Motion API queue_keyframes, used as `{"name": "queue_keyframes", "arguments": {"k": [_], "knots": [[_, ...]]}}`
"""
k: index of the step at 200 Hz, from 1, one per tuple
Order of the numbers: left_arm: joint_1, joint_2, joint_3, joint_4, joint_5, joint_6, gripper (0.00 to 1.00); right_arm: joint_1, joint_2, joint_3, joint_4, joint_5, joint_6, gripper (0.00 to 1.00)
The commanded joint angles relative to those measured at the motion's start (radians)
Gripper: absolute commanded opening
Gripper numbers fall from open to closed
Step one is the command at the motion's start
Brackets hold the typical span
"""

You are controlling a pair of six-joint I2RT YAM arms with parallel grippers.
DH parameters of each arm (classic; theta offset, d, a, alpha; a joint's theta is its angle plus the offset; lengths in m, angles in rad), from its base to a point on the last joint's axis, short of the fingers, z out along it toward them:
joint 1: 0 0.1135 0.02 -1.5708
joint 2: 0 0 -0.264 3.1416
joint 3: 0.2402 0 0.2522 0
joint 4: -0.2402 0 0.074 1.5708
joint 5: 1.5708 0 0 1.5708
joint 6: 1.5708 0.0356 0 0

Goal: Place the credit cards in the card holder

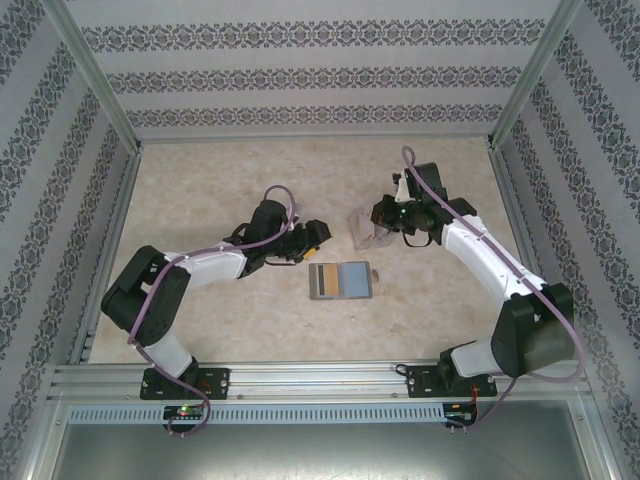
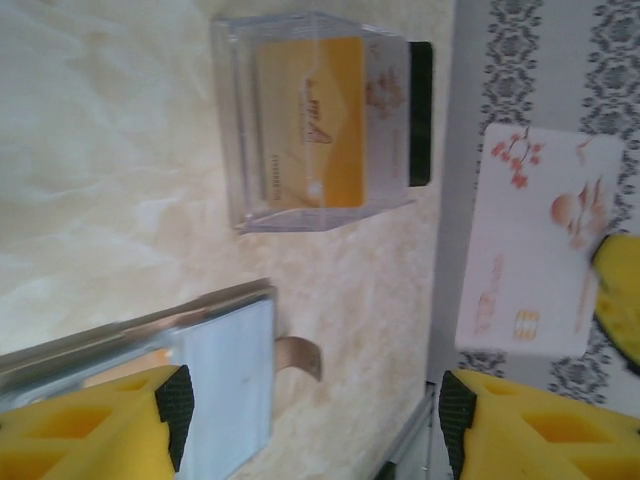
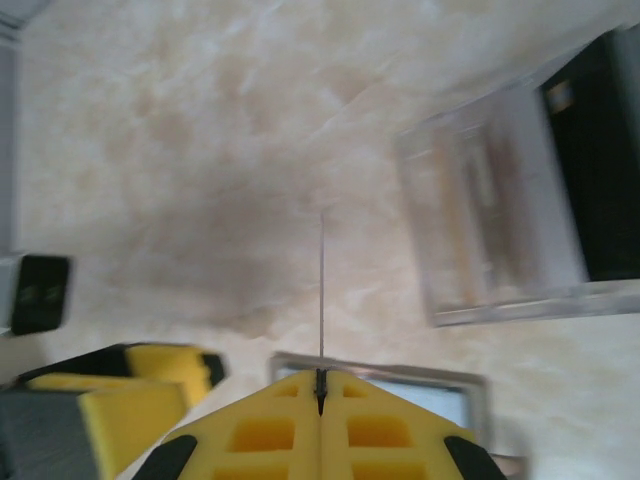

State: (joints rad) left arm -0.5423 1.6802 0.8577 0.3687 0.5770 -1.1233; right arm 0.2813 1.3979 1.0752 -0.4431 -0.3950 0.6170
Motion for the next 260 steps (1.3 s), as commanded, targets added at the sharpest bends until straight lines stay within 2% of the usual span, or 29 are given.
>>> {"name": "queue_keyframes", "arguments": {"k": [1,28,61,105,138,162,197,212,235,242,260], "knots": [[0.020,0.038,0.052,0.187,0.087,-0.077,0.68,-0.003,-0.043,-0.056,0.152,-0.169,0.139,0.02],[0.021,0.095,0.089,0.279,0.148,-0.125,0.66,-0.003,-0.058,-0.095,0.201,-0.211,0.190,0.02],[0.020,0.119,0.102,0.347,0.171,-0.155,0.58,-0.003,-0.064,-0.144,0.272,-0.247,0.242,0.02],[0.019,0.113,0.085,0.370,0.160,-0.170,0.36,-0.003,-0.056,-0.166,0.298,-0.258,0.259,0.02],[0.019,0.108,0.076,0.378,0.158,-0.176,0.28,-0.002,-0.047,-0.170,0.307,-0.266,0.263,0.02],[0.019,0.106,0.071,0.380,0.154,-0.179,0.18,-0.005,-0.044,-0.172,0.300,-0.259,0.262,0.03],[0.019,0.088,0.043,0.363,0.125,-0.192,0.00,-0.011,-0.041,-0.188,0.258,-0.212,0.253,0.09],[0.021,0.071,0.027,0.305,0.096,-0.194,0.00,-0.010,-0.035,-0.193,0.218,-0.185,0.231,0.17],[0.018,0.033,0.000,0.196,0.040,-0.175,0.00,-0.008,-0.019,-0.205,0.169,-0.159,0.197,0.20],[0.019,0.018,-0.015,0.165,0.020,-0.166,0.00,-0.004,-0.017,-0.212,0.157,-0.140,0.186,0.24],[0.014,-0.021,-0.032,0.061,-0.022,-0.094,0.00,0.018,-0.013,-0.228,0.125,-0.104,0.147,0.25]]}}
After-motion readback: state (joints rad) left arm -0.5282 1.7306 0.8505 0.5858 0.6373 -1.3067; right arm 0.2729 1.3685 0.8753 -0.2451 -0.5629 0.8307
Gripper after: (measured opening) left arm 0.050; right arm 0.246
